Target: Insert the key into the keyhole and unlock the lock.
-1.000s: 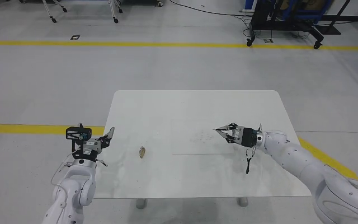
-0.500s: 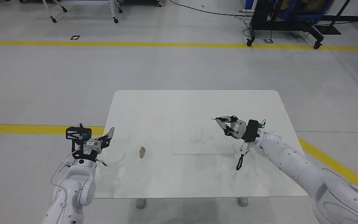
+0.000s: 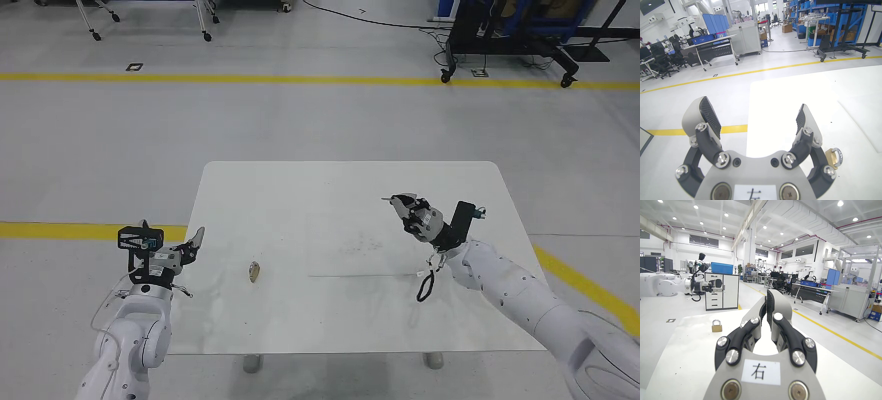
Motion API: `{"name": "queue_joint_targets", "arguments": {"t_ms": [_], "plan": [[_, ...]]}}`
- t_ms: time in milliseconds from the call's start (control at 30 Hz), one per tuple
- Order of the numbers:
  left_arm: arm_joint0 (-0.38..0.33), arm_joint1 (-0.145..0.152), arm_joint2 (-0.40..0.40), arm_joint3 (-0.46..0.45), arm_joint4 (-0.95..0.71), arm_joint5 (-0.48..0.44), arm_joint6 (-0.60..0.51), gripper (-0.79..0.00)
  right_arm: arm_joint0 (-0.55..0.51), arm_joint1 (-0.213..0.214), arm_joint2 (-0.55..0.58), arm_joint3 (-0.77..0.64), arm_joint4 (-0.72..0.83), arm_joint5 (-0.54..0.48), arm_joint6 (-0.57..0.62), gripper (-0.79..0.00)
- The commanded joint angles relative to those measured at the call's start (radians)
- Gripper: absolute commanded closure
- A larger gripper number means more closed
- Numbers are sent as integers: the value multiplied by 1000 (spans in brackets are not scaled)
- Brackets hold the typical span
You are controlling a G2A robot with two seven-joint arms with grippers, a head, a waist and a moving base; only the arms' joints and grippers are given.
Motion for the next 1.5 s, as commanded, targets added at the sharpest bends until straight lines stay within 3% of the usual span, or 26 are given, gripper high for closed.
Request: {"name": "queue_joint_targets", "arguments": {"t_ms": [0,100,167,300,400,600,667,833,933,1067,1233,1300,1467], "plan": [[1,-2,13,-14,-37,-35,13,-785,0,0,0,0,0,0,0,0],[0,-5,22,-35,-224,-188,56,-785,0,0,0,0,0,0,0,0],[-20,-3,25,-36,-414,-380,18,-785,0,0,0,0,0,0,0,0],[-114,12,57,53,-855,-784,-187,-785,0,0,0,0,0,0,0,0],[-235,25,153,147,-1201,-899,-424,-785,0,0,0,0,0,0,0,0],[-511,36,357,329,-1825,-808,-934,-785,0,0,0,0,0,0,0,0],[-606,29,434,397,-2003,-715,-1105,-785,0,0,0,0,0,0,0,0],[-729,-2,577,483,-2235,-514,-1307,-785,0,0,0,0,0,0,0,0],[-770,-30,642,534,-2270,-458,-1363,-785,0,0,0,0,0,0,0,0],[-814,-61,709,570,-2176,-480,-1340,-785,0,0,0,0,0,0,0,0],[-859,-67,773,602,-1939,-653,-1168,-785,-16,-1,20,-52,63,-31,32,0],[-867,-62,791,642,-1893,-756,-1065,-785,-35,7,56,-106,146,-82,82,0],[-897,-50,865,677,-1830,-882,-938,-785,-92,24,130,-204,319,-254,254,0]]}}
